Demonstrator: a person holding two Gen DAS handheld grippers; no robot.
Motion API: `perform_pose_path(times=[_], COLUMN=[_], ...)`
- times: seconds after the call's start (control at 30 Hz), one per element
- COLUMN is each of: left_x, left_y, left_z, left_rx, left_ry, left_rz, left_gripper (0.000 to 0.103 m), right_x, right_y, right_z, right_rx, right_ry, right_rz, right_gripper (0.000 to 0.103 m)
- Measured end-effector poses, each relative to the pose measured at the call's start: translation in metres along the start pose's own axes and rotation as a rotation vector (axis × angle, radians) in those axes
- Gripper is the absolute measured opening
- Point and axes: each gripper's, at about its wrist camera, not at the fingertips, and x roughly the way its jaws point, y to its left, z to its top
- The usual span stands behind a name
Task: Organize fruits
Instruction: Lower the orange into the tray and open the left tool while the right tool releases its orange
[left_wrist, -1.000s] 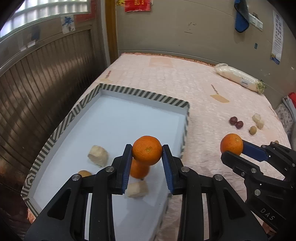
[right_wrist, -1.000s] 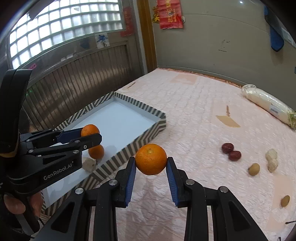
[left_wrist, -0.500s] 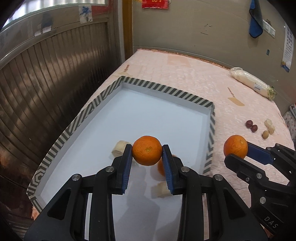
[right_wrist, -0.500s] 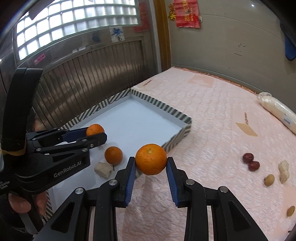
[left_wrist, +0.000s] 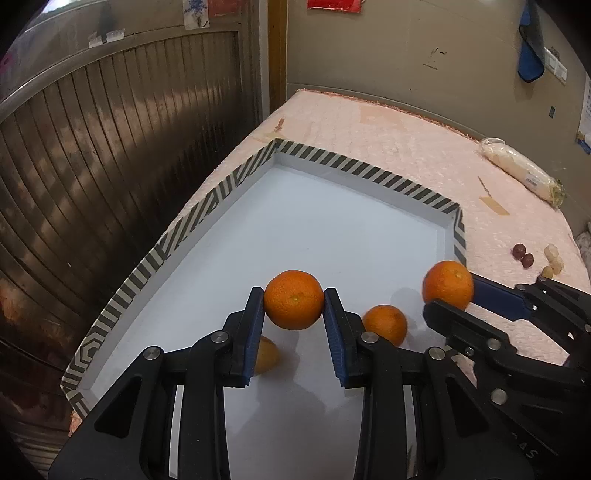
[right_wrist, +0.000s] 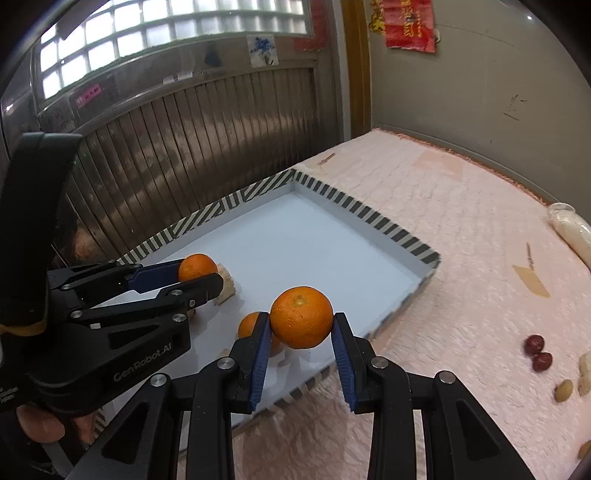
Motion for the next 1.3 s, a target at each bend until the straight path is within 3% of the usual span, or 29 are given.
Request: perform_pose_path(times=[0.67,1.0,1.3], left_x=[0.008,0.016,0.020], left_y=[0.004,0.000,0.004], left_z=[0.010,0.017,0.018], left_rx=[-0.010,-0.025,-0.044], left_ry=[-0.002,0.028,0.040], left_rz=[-0.010,-0.056,-0.032], left_gripper=[0.032,0.032,0.036], right_x=[0.039,0.054,0.058], right_y=[-0.009,-0.016,-0.012], right_z=[0.021,0.026,0.026], right_rx=[0.010,0.022,0.006], right_ry=[0.047,0.075,0.101], right_rz=[-0.013,-0.005,-0.003], right_gripper=[0.032,0.032,0.032])
